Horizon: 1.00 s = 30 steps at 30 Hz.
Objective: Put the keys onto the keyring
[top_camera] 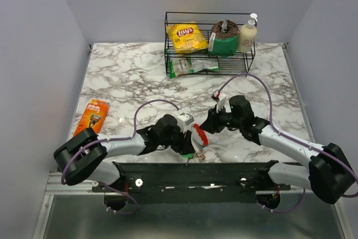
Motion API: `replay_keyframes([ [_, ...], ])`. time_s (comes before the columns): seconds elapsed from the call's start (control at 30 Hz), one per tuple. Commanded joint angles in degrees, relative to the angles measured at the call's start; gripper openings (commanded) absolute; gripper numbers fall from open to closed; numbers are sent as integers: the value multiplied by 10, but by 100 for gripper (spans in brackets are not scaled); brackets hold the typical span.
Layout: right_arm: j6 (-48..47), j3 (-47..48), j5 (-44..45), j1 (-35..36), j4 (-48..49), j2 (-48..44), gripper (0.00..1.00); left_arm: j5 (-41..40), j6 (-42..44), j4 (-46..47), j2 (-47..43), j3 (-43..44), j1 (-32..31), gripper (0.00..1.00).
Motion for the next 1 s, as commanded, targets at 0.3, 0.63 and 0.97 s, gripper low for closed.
replay_keyframes([
  [0.3,4,-7,-25,-5,7,2,43,-68,21,-55,-92,7,-9,53],
  [0.63,17,-13,-13,-7,12,5,43,-51,39,-71,-67,38,-21,52],
  [0.97,30,-20,-5,-25,11,7,43,-65,60,-100,-1,81,-32,52],
])
